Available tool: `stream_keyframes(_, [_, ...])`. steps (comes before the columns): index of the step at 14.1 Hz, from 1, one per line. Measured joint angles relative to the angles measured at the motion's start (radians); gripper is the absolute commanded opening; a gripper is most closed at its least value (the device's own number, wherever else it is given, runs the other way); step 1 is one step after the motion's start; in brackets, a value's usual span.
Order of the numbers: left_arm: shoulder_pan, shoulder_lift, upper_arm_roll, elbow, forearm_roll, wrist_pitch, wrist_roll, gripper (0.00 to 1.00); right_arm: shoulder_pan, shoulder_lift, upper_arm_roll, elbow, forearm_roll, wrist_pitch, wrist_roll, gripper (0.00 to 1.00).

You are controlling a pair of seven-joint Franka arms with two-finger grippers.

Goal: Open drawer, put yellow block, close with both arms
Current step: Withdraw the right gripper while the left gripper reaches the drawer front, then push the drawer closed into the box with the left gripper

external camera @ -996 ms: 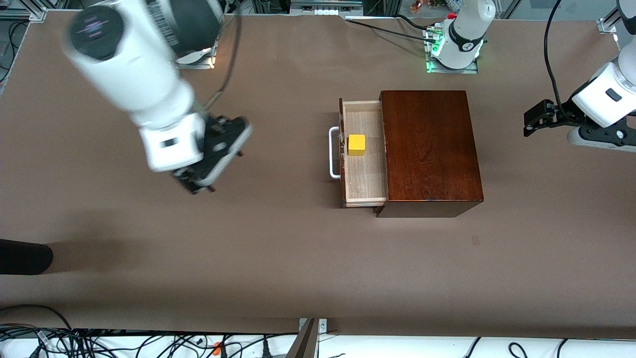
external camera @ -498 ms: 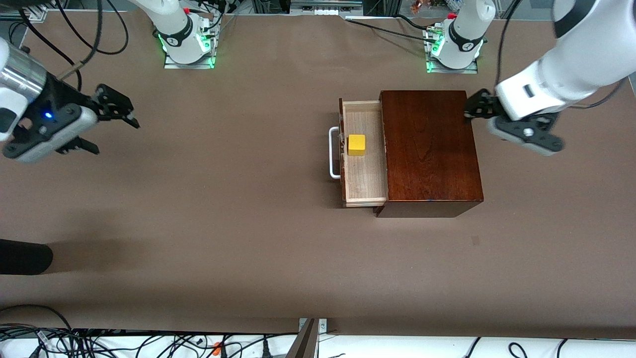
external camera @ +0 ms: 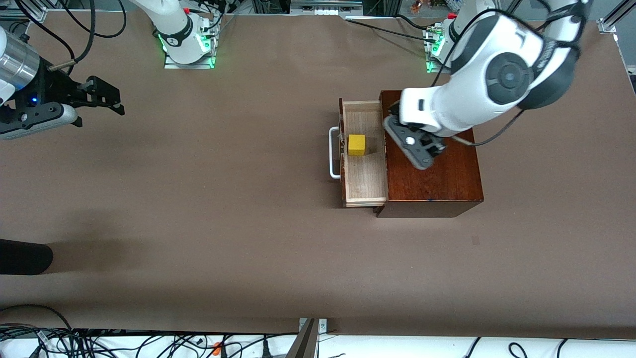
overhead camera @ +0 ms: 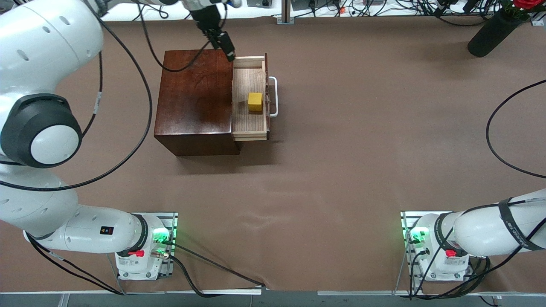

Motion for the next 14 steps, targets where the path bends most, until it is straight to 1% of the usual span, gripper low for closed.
stream_keyframes(2, [-0.009, 0.063, -0.067, -0.001, 0.000, 0.119, 0.104, 1.00, -0.001, 0.011, 0.000, -0.002, -0.016, 0.016, 0.003, 1.00])
stream_keyframes(4, [-0.056, 0.121, -0.083, -0.001, 0.014, 0.206, 0.192, 1.00, -0.002, 0.021, -0.003, -0.002, -0.019, 0.017, 0.004, 1.00])
stream_keyframes(6, [-0.112, 0.172, -0.086, -0.001, 0.112, 0.276, 0.250, 1.00, -0.006, 0.021, -0.009, 0.002, -0.019, 0.021, 0.010, 1.00])
stream_keyframes(8, [-0.175, 0.213, -0.088, -0.001, 0.196, 0.306, 0.270, 1.00, -0.012, 0.018, -0.035, 0.008, -0.017, 0.027, 0.018, 1.00])
stream_keyframes(10, [-0.223, 0.246, -0.088, -0.002, 0.267, 0.313, 0.270, 1.00, -0.015, 0.017, -0.044, 0.009, -0.017, 0.027, 0.018, 1.00])
stream_keyframes(13, [-0.255, 0.287, -0.088, -0.002, 0.343, 0.331, 0.271, 1.00, -0.013, 0.017, -0.041, 0.009, -0.024, 0.028, 0.018, 1.00])
stream_keyframes(14, [-0.255, 0.296, -0.088, -0.002, 0.365, 0.332, 0.271, 1.00, -0.012, 0.017, -0.039, 0.009, -0.044, 0.028, 0.018, 1.00])
